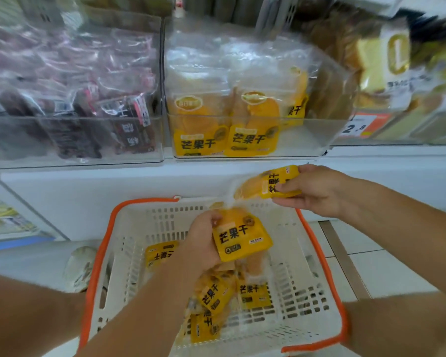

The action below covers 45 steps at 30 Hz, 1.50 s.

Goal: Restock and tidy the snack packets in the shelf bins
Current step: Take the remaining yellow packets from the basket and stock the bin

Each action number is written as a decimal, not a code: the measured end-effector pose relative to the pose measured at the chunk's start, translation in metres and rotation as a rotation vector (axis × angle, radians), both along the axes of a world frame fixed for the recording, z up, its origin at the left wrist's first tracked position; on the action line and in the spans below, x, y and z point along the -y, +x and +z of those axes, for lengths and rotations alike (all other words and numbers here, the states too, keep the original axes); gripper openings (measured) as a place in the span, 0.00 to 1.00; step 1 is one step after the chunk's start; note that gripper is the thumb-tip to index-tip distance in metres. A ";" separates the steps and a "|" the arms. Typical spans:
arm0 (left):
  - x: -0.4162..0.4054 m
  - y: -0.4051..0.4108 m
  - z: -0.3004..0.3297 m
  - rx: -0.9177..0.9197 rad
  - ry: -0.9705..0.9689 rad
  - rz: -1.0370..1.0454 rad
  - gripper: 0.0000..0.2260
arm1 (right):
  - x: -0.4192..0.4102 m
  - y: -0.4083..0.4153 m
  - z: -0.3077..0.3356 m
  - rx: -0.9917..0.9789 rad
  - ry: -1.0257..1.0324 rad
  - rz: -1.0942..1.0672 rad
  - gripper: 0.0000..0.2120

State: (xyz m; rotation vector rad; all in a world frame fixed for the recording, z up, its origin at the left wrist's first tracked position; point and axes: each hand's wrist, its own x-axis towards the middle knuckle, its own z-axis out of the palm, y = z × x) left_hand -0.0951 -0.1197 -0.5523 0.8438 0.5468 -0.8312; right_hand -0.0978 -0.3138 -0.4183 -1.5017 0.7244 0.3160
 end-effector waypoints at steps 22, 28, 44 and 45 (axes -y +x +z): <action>0.076 -0.029 0.115 0.551 0.085 -0.069 0.14 | 0.066 -0.007 0.059 -0.205 -0.194 0.962 0.36; 0.083 -0.022 0.155 0.778 0.179 0.079 0.18 | 0.056 -0.001 0.067 0.081 -0.191 0.856 0.18; 0.061 0.040 0.234 1.678 0.922 -0.323 0.22 | 0.094 0.008 0.144 0.778 -0.176 0.492 0.43; 0.060 0.044 0.233 1.710 1.023 -0.364 0.23 | 0.097 0.010 0.149 0.845 -0.322 0.534 0.44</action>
